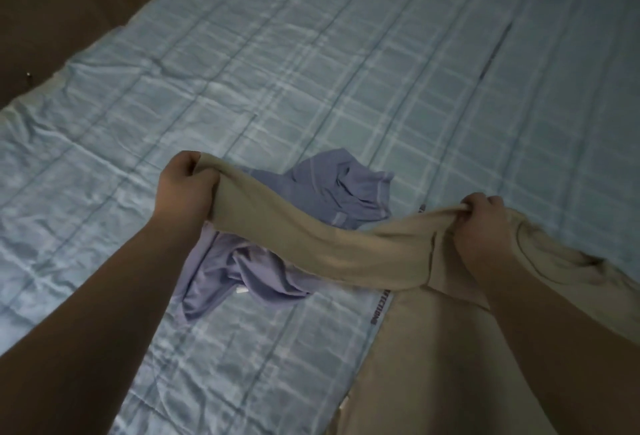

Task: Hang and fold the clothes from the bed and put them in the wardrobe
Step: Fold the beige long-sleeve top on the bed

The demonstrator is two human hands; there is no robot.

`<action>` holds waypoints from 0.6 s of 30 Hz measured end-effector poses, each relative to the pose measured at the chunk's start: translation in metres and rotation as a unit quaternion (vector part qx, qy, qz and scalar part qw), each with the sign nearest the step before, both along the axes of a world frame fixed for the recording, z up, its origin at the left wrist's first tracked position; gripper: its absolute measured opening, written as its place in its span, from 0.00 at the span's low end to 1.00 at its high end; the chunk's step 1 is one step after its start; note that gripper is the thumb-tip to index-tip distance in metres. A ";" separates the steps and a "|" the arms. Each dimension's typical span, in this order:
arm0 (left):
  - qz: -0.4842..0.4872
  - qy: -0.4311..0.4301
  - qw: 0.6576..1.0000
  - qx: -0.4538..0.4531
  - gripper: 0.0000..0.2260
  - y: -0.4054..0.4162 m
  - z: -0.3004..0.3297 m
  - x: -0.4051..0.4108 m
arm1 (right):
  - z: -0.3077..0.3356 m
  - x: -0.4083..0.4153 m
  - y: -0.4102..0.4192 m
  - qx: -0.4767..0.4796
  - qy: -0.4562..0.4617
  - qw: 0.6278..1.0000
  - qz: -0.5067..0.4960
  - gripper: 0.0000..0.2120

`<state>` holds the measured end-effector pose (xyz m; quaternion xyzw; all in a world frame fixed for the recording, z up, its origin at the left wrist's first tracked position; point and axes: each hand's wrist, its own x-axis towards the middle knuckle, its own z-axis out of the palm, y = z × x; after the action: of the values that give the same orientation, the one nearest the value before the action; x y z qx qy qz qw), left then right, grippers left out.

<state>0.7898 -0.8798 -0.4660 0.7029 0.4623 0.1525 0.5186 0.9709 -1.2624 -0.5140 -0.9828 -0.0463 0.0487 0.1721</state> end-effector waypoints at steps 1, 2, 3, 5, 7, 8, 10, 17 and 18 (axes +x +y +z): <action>0.004 0.000 1.000 0.013 0.06 0.003 0.002 0.005 | 0.007 0.007 0.003 0.013 -0.011 1.000 -0.013 0.12; 0.003 0.006 1.000 0.029 0.07 0.006 0.005 0.011 | 0.012 0.015 0.004 0.023 -0.023 0.999 -0.025 0.11; 0.000 0.015 0.999 0.046 0.06 0.010 0.006 0.018 | 0.015 0.024 0.004 0.032 -0.031 0.998 -0.035 0.10; -0.021 0.038 0.996 0.079 0.07 0.017 0.007 0.030 | 0.015 0.040 0.003 0.042 -0.023 0.997 -0.054 0.10; -0.055 0.066 0.991 0.105 0.09 0.025 0.001 0.040 | 0.005 0.050 0.002 0.042 0.002 0.997 -0.069 0.11; -0.073 0.079 0.988 0.114 0.09 0.028 -0.003 0.044 | -0.002 0.052 0.001 0.036 0.011 0.997 -0.065 0.12; -0.097 0.100 0.983 0.122 0.09 0.031 -0.011 0.049 | -0.015 0.047 0.002 0.039 0.024 0.998 -0.041 0.17; -0.075 0.094 0.979 0.162 0.08 0.019 0.002 0.045 | -0.033 -0.035 0.015 -0.088 -0.086 0.979 0.164 0.26; -0.067 0.071 0.984 0.151 0.07 0.013 0.011 0.044 | -0.038 -0.044 0.016 -0.114 -0.065 0.976 0.173 0.26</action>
<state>0.8341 -0.8665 -0.4555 0.8116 0.4216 0.1347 0.3813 0.9266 -1.2460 -0.5516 -0.9740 -0.2211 0.0186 0.0448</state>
